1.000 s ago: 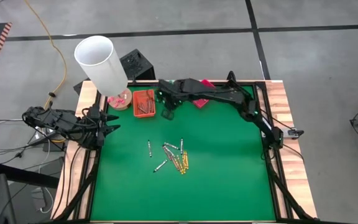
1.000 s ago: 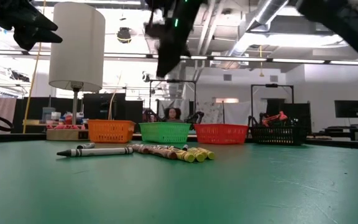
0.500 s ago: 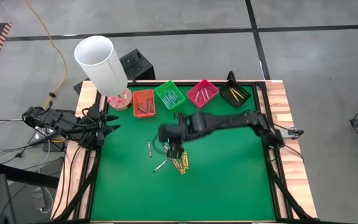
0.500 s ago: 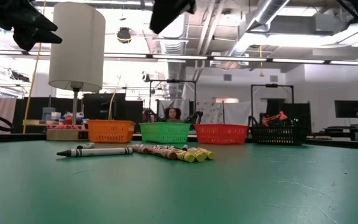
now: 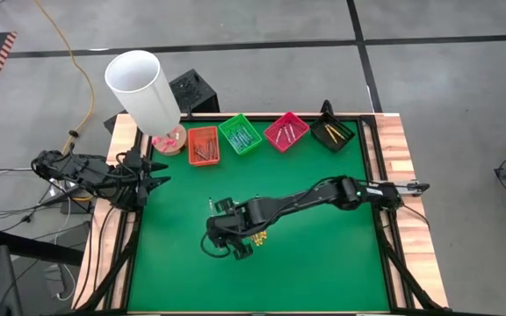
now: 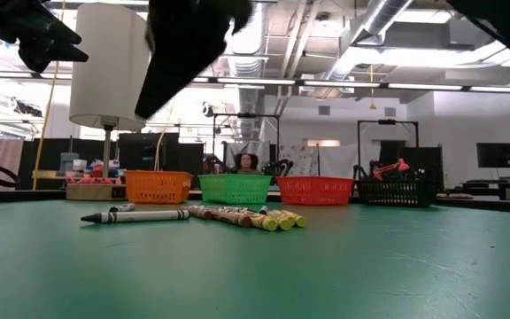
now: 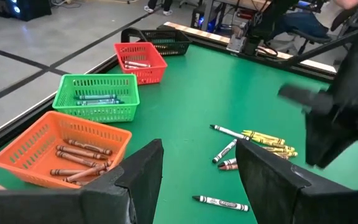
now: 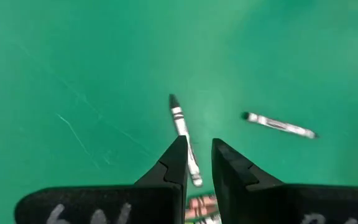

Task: Sort crayons
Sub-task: Put the black crayon into the red bin

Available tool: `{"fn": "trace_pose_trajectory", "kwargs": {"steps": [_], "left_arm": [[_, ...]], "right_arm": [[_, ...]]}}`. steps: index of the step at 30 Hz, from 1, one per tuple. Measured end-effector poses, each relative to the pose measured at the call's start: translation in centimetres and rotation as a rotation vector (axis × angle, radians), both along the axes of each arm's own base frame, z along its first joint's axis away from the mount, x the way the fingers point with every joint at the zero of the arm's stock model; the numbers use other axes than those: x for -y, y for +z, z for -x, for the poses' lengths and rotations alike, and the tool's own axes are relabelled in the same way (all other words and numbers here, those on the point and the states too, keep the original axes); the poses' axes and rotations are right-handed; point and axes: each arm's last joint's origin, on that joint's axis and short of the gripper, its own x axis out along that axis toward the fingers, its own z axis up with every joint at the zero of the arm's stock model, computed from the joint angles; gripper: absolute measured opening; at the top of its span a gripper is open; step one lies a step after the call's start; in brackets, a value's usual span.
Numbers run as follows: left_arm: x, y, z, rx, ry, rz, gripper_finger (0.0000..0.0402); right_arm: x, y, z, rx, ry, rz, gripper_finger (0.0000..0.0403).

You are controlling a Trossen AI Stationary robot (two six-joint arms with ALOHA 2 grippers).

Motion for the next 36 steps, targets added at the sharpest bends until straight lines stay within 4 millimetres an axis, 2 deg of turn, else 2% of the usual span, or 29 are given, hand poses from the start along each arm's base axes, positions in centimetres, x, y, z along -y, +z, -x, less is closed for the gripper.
{"fn": "trace_pose_trajectory", "kwargs": {"steps": [4, 8, 16, 22, 32, 36], "left_arm": [[0.0, 0.0, 0.0, -0.001, 0.001, 0.000, 0.0192], [0.0, 0.0, 0.0, 0.000, 0.000, 0.000, 0.0192], [0.0, 0.0, 0.0, 0.000, 0.001, 0.000, 0.0192], [0.0, 0.0, 0.0, -0.001, 0.001, 0.000, 0.0192], [0.0, 0.0, 0.0, -0.001, 0.002, -0.001, 0.0192], [0.0, 0.0, 0.0, -0.001, 0.005, -0.002, 0.0192]], "right_arm": [[0.7, -2.6, -1.0, -0.054, 0.051, 0.030, 0.0067], [1.6, -4.2, -1.5, -0.097, 0.071, 0.027, 0.0071], [2.6, -4.4, -1.8, -0.104, 0.077, -0.020, 0.0126], [2.1, -4.7, -1.8, -0.098, 0.110, -0.008, 0.0173], [2.1, -6.0, -1.8, -0.113, 0.135, -0.015, 0.0172], [2.3, -5.9, -1.9, -0.104, 0.138, -0.016, 0.0172]]}}
